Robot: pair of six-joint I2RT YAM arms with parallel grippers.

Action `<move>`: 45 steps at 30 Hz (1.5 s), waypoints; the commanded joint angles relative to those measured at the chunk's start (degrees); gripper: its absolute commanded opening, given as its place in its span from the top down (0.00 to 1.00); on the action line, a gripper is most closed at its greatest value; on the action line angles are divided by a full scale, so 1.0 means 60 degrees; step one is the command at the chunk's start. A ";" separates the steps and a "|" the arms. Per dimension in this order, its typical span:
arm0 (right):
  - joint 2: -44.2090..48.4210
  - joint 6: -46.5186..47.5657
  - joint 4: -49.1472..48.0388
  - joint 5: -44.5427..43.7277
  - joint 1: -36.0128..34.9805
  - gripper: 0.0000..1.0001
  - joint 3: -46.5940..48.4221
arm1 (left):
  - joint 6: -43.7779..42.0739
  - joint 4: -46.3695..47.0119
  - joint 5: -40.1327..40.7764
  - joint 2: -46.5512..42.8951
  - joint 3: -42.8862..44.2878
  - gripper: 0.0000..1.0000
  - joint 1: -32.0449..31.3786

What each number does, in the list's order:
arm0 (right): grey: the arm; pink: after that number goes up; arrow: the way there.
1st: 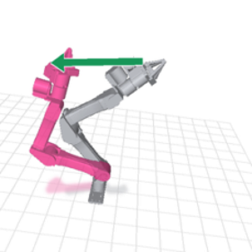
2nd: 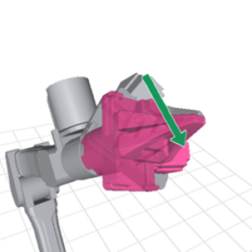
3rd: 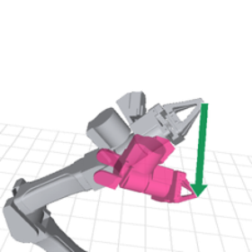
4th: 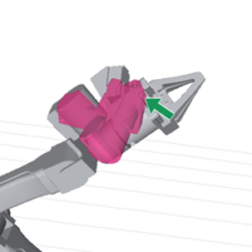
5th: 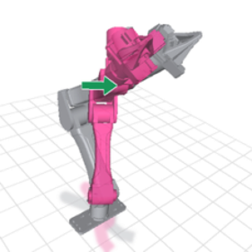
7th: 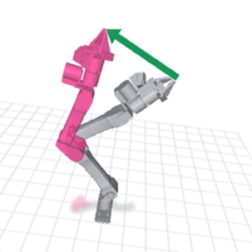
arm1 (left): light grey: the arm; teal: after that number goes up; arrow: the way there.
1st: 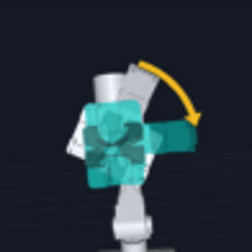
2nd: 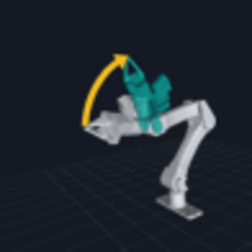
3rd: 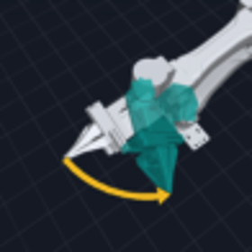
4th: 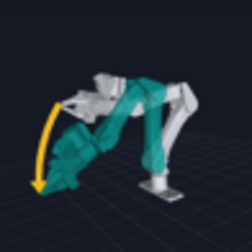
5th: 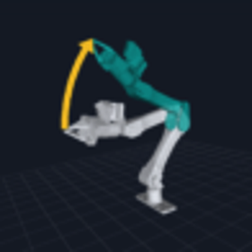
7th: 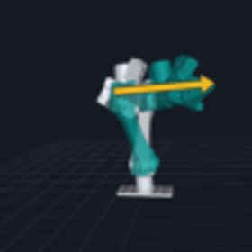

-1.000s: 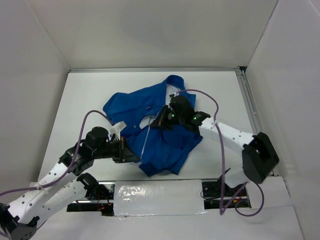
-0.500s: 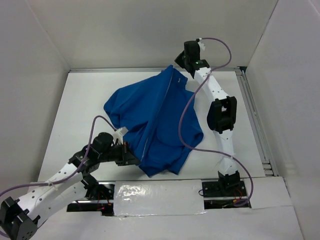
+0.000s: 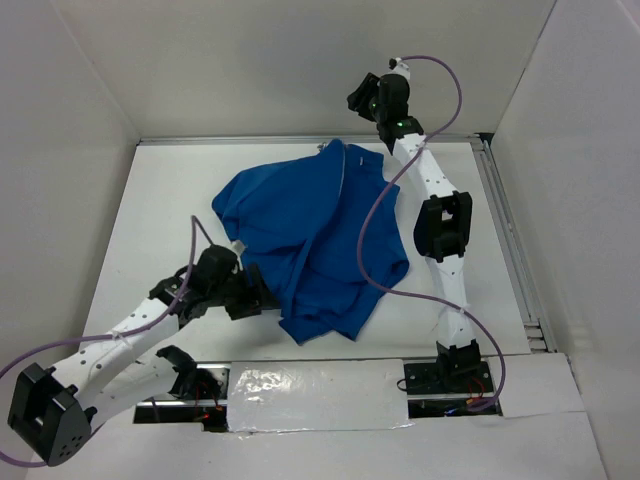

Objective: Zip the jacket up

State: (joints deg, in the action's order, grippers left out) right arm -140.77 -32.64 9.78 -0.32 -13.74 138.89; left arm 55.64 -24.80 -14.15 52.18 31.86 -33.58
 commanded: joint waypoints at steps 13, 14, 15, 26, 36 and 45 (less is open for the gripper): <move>0.7254 0.0317 0.1682 -0.0371 0.0663 0.00 -0.5312 | 0.0000 -0.1597 0.2183 -0.1038 0.2938 0.01 0.1949; 0.7884 0.0125 0.1216 -0.0401 0.0765 0.00 -0.7061 | -0.0145 -0.1479 0.2255 -0.0761 0.2967 0.01 0.1993; 0.8412 -0.0051 0.1125 -0.0300 0.0839 0.00 -0.7804 | -0.0263 -0.1333 0.2300 -0.0482 0.3068 0.01 0.2066; 0.9183 0.0297 0.3363 -0.0065 0.0664 0.00 -1.1373 | -0.1654 -0.0483 0.2256 0.4778 0.4548 0.01 0.3429; 0.4787 0.0812 0.4785 -0.1880 -0.0127 0.00 -0.8736 | -0.3530 0.1656 0.0968 0.8103 0.5748 0.53 0.4483; 0.4242 0.0591 0.4918 -0.2174 0.0282 0.92 -0.8397 | -0.3706 0.1131 0.0515 0.8763 0.7606 1.00 0.6489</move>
State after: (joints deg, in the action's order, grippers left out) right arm -116.29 -28.99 37.30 -9.69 -13.45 86.72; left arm 35.83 -19.18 -9.37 104.12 72.05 1.08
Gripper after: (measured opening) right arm 0.084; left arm 0.071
